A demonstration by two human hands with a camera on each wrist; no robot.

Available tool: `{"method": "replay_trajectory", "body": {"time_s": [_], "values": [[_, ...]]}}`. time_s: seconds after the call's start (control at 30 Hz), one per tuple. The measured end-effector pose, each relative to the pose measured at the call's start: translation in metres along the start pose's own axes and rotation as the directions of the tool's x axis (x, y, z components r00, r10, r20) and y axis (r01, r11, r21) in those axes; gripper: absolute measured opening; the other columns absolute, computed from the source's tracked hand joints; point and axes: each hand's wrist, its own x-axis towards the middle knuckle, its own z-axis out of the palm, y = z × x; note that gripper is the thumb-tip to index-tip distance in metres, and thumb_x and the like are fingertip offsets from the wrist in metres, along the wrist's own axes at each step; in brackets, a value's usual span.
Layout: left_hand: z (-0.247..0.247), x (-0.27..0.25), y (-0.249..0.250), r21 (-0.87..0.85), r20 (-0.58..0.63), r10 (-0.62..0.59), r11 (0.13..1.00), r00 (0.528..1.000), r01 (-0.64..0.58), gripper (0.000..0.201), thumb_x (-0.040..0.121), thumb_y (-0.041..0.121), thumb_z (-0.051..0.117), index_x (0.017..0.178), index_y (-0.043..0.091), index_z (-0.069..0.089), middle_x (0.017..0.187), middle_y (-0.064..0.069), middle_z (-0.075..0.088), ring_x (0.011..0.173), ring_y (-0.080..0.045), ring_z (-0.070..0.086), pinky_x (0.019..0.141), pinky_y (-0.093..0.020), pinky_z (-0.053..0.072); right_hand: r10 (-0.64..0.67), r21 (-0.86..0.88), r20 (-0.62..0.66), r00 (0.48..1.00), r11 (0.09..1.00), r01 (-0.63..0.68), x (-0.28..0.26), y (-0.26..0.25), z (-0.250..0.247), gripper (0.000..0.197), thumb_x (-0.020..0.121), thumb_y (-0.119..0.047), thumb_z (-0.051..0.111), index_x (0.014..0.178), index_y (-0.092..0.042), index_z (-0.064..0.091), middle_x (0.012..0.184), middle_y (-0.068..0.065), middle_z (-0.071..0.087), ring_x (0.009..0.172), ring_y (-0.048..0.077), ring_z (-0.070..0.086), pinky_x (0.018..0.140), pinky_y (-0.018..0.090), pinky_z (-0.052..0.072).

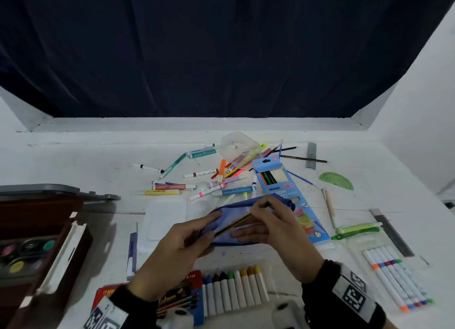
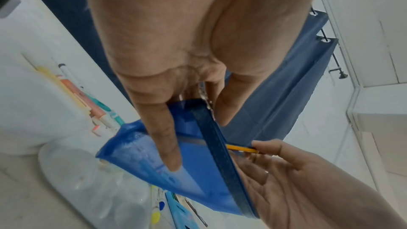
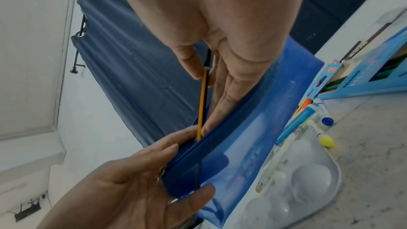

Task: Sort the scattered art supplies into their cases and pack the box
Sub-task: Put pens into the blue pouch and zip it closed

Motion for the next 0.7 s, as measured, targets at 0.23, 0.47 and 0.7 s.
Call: {"method": "replay_trajectory", "body": {"time_s": [0.23,0.47,0.7], "values": [[0.013,0.003,0.002,-0.143,-0.112,-0.014,0.990,0.994,-0.003,0.040,0.097,0.002,0.054,0.131,0.022,0.064,0.129,0.016,0.067,0.121,-0.010,0.063,0.093,-0.035,0.058,-0.273,-0.698,0.123,0.954,0.660,0.279,0.011,-0.004,-0.036,0.006,0.089,-0.014,0.069,0.084,-0.016,0.072,0.071,-0.005,0.071,0.061,0.008,0.067,0.061,0.021,0.054],[0.042,0.005,0.015,-0.225,-0.139,-0.032,0.974,0.990,0.000,0.040,0.096,-0.002,0.054,0.128,0.019,0.067,0.125,0.011,0.070,0.116,-0.012,0.066,0.089,-0.030,0.059,-0.403,-0.823,0.205,0.892,0.423,0.380,0.015,0.002,-0.072,0.010,0.081,-0.015,0.074,0.085,-0.022,0.079,0.085,-0.012,0.072,0.066,-0.014,0.054,0.068,0.000,0.036],[0.077,0.015,0.025,-0.244,-0.151,-0.068,0.969,0.986,0.029,0.037,0.096,-0.002,0.055,0.123,0.019,0.071,0.123,0.004,0.071,0.112,-0.018,0.069,0.083,-0.032,0.061,-0.539,-0.708,0.084,0.838,0.560,0.431,0.006,-0.016,-0.116,0.013,0.083,-0.010,0.073,0.091,-0.020,0.076,0.081,-0.009,0.071,0.051,0.003,0.060,0.057,0.019,0.049]]}}
